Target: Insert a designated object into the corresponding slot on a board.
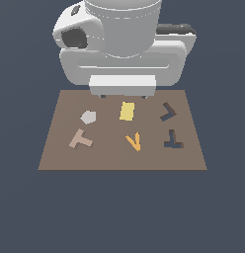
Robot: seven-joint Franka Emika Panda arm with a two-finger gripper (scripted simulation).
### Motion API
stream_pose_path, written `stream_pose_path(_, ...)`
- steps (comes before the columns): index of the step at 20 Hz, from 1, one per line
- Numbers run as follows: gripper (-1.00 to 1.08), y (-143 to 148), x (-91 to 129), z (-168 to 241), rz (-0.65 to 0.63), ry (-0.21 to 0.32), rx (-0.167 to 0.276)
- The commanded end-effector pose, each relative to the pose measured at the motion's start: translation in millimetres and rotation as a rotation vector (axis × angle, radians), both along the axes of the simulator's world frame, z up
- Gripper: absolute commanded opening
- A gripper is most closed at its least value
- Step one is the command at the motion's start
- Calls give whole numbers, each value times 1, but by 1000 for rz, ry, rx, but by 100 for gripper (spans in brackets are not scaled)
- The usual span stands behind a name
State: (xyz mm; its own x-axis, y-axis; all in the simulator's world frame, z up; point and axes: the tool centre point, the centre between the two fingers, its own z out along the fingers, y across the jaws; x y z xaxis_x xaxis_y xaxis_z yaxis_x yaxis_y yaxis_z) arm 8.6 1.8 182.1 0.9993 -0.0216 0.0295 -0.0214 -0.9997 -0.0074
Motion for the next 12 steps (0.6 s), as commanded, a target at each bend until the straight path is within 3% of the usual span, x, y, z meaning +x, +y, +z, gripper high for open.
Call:
stream_pose_path(1,100,0,0,0,0,0,0)
stream_pose_path(12,100,-21,14,-25,-65,6,-2)
